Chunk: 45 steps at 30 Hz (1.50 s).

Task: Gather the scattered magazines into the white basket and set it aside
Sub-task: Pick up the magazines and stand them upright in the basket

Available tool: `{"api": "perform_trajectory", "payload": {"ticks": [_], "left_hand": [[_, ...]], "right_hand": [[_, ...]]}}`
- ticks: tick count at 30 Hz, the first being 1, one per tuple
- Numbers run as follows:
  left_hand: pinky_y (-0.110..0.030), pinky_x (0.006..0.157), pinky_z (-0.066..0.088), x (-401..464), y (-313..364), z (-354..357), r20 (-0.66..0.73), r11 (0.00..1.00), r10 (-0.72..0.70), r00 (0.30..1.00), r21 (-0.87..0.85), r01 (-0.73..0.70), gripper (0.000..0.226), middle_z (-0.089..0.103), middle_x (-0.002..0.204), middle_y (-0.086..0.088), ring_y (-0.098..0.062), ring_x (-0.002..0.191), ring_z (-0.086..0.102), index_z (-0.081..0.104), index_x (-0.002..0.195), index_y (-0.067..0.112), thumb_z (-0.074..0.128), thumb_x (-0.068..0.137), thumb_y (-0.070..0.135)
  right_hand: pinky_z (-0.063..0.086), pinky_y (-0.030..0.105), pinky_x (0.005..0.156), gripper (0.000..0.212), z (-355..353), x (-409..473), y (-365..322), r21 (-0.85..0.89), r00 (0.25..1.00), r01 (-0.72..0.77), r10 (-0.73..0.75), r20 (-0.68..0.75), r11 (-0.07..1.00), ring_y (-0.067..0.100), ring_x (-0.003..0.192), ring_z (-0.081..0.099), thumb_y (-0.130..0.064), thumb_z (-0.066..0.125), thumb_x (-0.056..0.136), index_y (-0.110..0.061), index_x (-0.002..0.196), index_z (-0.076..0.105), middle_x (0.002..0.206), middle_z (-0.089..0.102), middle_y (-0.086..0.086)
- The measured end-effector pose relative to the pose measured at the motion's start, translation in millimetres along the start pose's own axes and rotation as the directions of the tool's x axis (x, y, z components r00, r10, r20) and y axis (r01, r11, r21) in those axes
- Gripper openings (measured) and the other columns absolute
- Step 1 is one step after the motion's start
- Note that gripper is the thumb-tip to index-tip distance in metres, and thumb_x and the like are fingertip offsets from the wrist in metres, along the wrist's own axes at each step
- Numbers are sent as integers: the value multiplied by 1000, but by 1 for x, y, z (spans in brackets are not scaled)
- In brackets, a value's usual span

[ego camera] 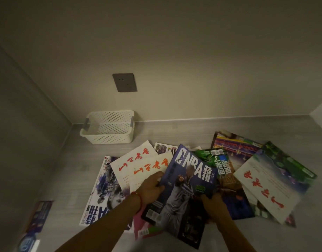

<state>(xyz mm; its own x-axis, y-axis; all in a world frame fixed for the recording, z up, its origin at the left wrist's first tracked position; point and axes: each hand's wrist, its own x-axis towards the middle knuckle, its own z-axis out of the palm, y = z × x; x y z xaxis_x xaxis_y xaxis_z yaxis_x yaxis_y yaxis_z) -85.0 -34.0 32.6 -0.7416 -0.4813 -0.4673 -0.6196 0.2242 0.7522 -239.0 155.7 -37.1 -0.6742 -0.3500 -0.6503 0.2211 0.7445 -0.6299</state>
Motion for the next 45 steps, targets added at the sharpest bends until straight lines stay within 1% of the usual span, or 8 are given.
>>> {"api": "perform_trajectory", "payload": {"ticks": [10, 12, 16, 22, 25, 31, 37, 45], "left_hand": [[-49, 105, 48, -30, -64, -172, -85, 855, 279, 956, -432, -288, 46, 61, 137, -15, -33, 126, 59, 47, 141, 6, 47, 98, -7], [-47, 98, 53, -23, -85, -209, -139, 821, 285, 948, -475, -316, 41, 64, 133, -16, -36, 121, 62, 52, 137, 10, 51, 98, -2], [-34, 85, 60, -14, -116, -278, -324, 808, 243, 914, -454, -376, 38, 74, 116, -5, -23, 106, 71, 68, 120, 27, 60, 93, 1], [-54, 82, 54, 31, -103, -372, -630, 912, 204, 750, -157, -380, 14, 64, 84, -13, -20, 81, 57, 65, 88, -11, 67, 89, 2], [-47, 79, 59, 53, -91, -397, -685, 919, 110, 720, -207, -337, 11, 74, 88, -18, -31, 79, 70, 71, 90, 2, 67, 90, 12], [-53, 91, 56, 96, -92, -407, -618, 896, -147, 772, -414, -161, 20, 75, 94, -22, -38, 93, 71, 70, 75, 14, 66, 92, 25], [-53, 92, 56, 114, -103, -407, -542, 887, -199, 817, -455, -86, 33, 75, 89, -18, -33, 86, 70, 71, 76, 8, 65, 92, 36], [-41, 93, 52, 131, -96, -400, -446, 814, -235, 864, -576, -76, 24, 69, 99, -15, -25, 77, 63, 68, 92, 8, 55, 99, 26]], "right_hand": [[48, 56, 101, 42, 68, -53, -119, 392, 910, 279, -372, 182, 877, 34, 118, 61, 4, 54, 97, -9, 137, 53, 130, 63, 13], [54, 53, 93, 34, 87, -62, -151, 313, 879, 371, -440, 186, 874, 30, 109, 68, 4, 55, 96, -8, 127, 62, 119, 70, 10], [51, 30, 64, 31, 129, -68, -233, -115, 719, 693, -694, 37, 712, 4, 63, 63, -8, 67, 92, -21, 64, 67, 66, 68, -10], [59, 33, 71, 18, 164, -47, -359, -270, 566, 767, -812, -143, 582, 21, 75, 72, -22, 68, 92, -7, 84, 73, 88, 77, 6], [60, 33, 73, 22, 177, -22, -395, -286, 549, 769, -820, -162, 572, 20, 75, 71, -23, 66, 93, -3, 89, 73, 90, 77, 7], [40, 6, 61, 19, 207, 30, -422, -341, 668, 658, -729, -148, 672, 11, 76, 62, -22, 66, 93, -5, 95, 74, 101, 76, 9], [50, 24, 82, 21, 218, 63, -422, -303, 747, 614, -661, -77, 729, 23, 96, 69, -19, 60, 97, -3, 102, 72, 110, 74, 12], [45, 17, 60, 20, 231, 91, -427, -343, 827, 452, -531, -184, 823, 15, 74, 59, -20, 59, 96, -5, 94, 71, 103, 74, 12]]}}
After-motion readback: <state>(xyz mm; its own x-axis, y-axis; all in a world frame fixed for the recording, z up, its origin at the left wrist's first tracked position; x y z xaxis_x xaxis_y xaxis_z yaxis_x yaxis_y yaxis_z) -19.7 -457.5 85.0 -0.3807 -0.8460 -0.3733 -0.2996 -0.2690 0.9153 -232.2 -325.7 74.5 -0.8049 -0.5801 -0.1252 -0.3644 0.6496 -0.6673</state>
